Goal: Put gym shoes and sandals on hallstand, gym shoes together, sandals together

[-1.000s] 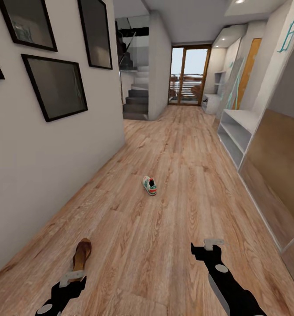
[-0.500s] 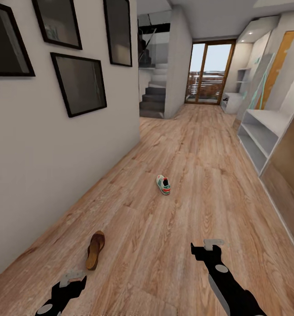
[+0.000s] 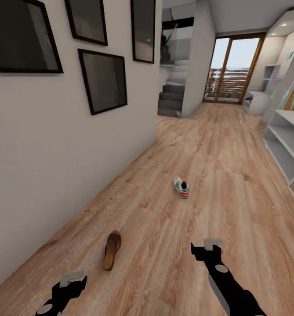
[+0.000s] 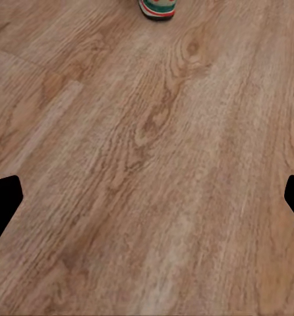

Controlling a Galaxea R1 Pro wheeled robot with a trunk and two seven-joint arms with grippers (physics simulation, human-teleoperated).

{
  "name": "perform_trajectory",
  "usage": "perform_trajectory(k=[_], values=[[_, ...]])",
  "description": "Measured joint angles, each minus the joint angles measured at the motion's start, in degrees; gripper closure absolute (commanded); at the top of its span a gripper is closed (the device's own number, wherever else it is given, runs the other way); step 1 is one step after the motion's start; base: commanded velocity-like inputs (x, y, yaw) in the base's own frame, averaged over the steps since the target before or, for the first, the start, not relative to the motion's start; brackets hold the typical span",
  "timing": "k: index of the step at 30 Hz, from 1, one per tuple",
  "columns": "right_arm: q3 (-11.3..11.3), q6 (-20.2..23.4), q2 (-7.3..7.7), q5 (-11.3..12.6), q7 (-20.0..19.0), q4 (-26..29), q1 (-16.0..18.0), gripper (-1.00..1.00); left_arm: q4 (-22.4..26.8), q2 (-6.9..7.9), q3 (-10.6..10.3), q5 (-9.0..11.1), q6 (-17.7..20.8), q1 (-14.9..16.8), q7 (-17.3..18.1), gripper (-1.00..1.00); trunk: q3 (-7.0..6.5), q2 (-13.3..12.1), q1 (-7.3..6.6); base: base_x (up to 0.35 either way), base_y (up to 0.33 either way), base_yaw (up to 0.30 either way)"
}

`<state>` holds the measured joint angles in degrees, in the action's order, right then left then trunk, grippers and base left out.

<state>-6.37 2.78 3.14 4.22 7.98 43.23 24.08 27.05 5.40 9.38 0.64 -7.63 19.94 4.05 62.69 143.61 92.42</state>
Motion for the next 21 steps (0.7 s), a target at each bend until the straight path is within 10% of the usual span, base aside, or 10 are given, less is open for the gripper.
perform_trajectory(k=[21], values=[[0.1, 0.0, 0.01, 0.0, 0.0, 0.4, 0.0, -1.00, 0.6, -0.17, -0.1, 0.0, 0.0, 0.1, -0.2, -1.00, 0.23, 0.0, -0.01, 0.073, 0.013, 0.018]])
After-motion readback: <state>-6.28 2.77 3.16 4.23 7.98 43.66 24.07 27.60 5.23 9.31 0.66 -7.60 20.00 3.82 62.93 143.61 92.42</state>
